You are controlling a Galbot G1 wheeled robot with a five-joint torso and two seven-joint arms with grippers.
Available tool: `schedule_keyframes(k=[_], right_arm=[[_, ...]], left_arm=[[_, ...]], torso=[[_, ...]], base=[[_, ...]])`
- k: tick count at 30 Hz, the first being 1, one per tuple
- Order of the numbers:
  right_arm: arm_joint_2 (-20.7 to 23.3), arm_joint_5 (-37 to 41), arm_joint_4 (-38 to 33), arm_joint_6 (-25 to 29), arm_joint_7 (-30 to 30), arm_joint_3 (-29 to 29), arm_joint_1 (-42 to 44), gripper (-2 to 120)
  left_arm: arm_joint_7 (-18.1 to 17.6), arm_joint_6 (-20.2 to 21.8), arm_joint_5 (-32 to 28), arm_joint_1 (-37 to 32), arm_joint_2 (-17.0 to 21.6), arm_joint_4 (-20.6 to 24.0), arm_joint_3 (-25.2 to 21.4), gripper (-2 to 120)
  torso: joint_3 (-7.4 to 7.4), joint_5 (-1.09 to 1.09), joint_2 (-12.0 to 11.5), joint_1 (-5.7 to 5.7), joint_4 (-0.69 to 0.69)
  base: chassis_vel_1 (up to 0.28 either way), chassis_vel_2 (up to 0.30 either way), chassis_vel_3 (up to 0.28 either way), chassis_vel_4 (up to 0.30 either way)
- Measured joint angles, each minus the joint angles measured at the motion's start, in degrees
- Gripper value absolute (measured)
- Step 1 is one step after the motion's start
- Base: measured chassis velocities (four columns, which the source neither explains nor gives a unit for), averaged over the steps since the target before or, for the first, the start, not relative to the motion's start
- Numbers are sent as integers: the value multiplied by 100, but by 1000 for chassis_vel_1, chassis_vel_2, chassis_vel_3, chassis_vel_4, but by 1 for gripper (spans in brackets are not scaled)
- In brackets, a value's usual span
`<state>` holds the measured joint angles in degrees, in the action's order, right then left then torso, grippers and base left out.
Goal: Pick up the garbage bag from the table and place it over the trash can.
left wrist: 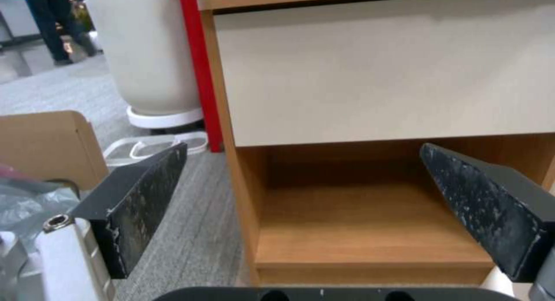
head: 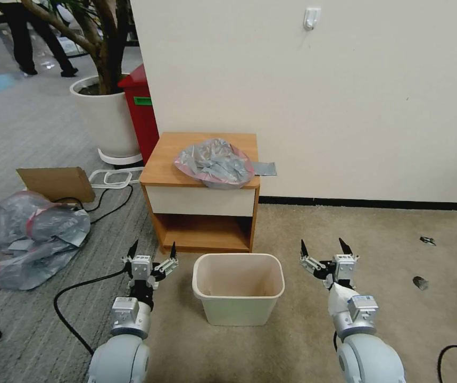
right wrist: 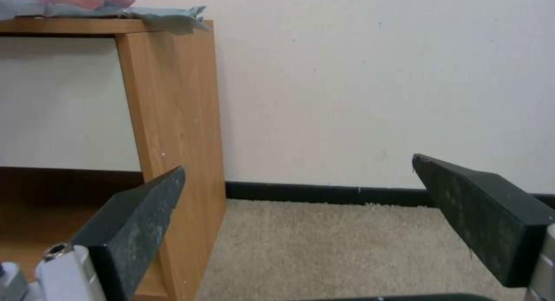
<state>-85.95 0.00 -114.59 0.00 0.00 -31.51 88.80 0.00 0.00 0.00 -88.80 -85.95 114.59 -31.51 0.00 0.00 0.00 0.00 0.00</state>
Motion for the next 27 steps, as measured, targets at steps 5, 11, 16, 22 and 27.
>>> schedule_keyframes(k=[5,11,16,22,27], right_arm=[[0,0,0,0,0,0,0,100],[0,0,0,0,0,0,0,100],[0,0,0,0,0,0,0,100],[0,0,0,0,0,0,0,100],[0,0,0,0,0,0,0,100]], left_arm=[[0,0,0,0,0,0,0,100],[0,0,0,0,0,0,0,100],[0,0,0,0,0,0,0,100],[0,0,0,0,0,0,0,100],[0,0,0,0,0,0,0,100]], torso=[[0,0,0,0,0],[0,0,0,0,0],[0,0,0,0,0],[0,0,0,0,0],[0,0,0,0,0]], base=[[0,0,0,0],[0,0,0,0],[0,0,0,0],[0,0,0,0],[0,0,0,0]])
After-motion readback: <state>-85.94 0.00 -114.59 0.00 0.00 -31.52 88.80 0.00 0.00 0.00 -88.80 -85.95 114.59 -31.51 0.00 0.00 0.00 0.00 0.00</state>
